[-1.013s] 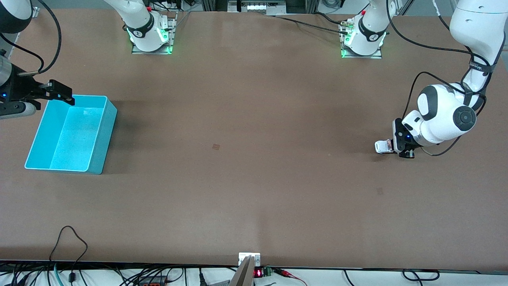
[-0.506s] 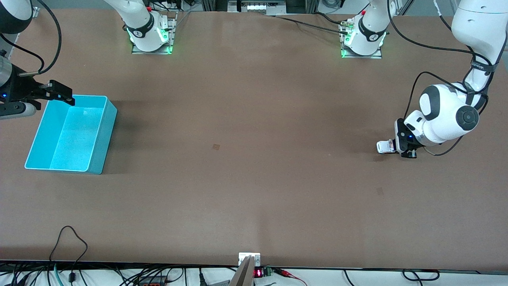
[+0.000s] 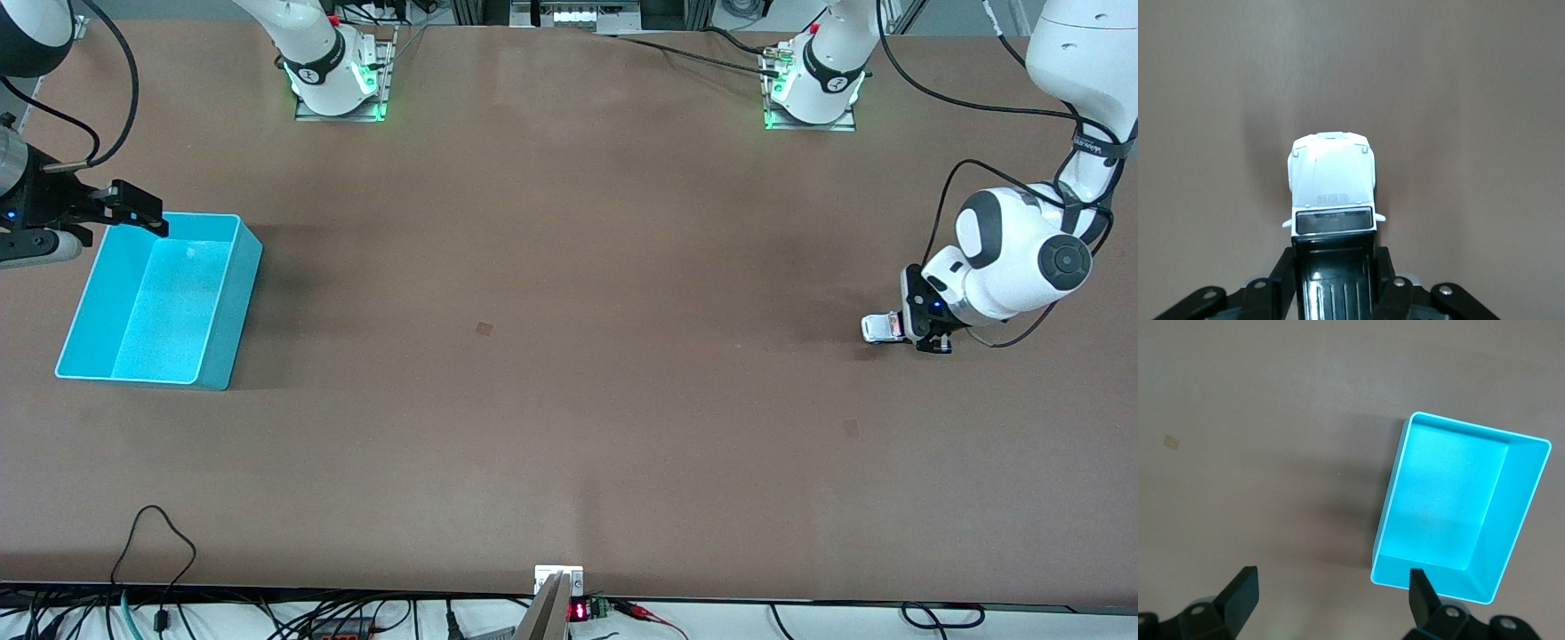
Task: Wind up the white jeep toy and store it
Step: 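Drag the jeep backward along the table with the left gripper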
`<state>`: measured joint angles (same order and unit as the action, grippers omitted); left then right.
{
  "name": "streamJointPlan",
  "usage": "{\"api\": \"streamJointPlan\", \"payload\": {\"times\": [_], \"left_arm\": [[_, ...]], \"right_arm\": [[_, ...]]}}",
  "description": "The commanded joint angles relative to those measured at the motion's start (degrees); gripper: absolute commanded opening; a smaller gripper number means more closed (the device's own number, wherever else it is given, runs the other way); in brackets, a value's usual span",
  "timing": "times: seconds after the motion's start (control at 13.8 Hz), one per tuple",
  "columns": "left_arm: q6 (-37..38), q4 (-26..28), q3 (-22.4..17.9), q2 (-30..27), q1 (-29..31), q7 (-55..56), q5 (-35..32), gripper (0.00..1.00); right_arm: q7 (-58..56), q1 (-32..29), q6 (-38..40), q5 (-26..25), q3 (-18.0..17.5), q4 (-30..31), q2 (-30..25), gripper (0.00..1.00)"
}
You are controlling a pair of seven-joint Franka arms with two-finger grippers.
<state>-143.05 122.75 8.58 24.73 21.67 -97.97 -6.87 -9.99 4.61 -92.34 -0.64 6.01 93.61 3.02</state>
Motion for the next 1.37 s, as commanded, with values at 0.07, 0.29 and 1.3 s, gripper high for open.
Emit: {"api": "streamJointPlan", "payload": {"times": [0.07, 0.29, 1.3], "left_arm": [[-1.18, -1.90, 0.47, 6.02, 3.90, -1.96, -2.36, 0.23], [-1.18, -2.08, 0.47, 7.17, 5.83, -3.27, -2.28, 0.23], [-1.18, -7.97, 0.47, 10.42, 12.34, -11.45, -5.52, 0.26]], "right_arm": [[0.59, -0.30, 0.76, 0.38, -0.21, -0.98, 0.23, 1.00], [0.59, -0.30, 0.76, 0.38, -0.21, -0.89, 0.14, 1.00], [0.59, -0.21, 1.02, 0.38, -0.21, -0.89, 0.14, 1.00]]}}
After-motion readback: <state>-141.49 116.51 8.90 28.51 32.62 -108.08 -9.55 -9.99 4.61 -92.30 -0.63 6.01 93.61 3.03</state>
